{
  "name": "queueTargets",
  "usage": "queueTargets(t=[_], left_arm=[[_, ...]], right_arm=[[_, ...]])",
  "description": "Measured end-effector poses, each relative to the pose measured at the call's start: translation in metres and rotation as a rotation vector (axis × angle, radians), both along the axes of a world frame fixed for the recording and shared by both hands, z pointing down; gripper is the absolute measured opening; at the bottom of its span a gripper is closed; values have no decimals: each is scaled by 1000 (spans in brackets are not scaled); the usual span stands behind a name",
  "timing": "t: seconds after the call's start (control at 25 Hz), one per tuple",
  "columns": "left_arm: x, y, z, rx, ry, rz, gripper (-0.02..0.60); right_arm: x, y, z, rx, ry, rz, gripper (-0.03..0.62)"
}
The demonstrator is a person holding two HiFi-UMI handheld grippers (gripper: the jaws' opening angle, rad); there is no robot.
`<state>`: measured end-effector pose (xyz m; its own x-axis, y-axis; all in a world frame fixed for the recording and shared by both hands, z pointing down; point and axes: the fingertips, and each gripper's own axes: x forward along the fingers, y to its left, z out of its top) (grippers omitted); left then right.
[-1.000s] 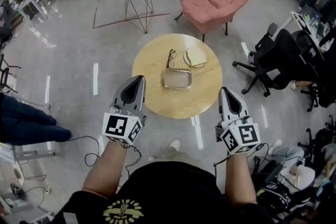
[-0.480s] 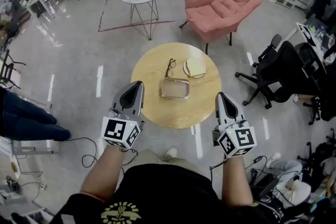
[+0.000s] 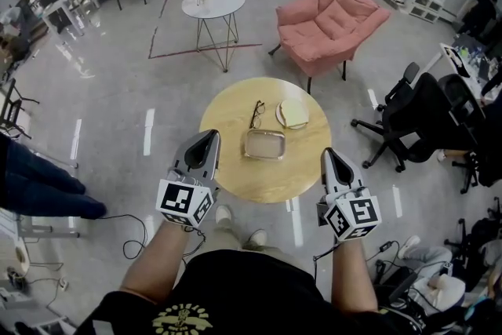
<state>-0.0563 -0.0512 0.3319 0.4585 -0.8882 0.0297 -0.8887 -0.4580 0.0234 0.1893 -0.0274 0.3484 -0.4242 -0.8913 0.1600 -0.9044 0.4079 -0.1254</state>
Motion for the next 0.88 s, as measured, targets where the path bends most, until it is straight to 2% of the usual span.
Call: queueTargets(t=[0.56,0.88], left_arm=[[-18,-43,3,-25,3,48,17],[-22,-74,-2,-14,3,94,17]], right_arm=[[-24,-31,1,-22,5,40,14],[-34,-54,-8,0,9,76,14]])
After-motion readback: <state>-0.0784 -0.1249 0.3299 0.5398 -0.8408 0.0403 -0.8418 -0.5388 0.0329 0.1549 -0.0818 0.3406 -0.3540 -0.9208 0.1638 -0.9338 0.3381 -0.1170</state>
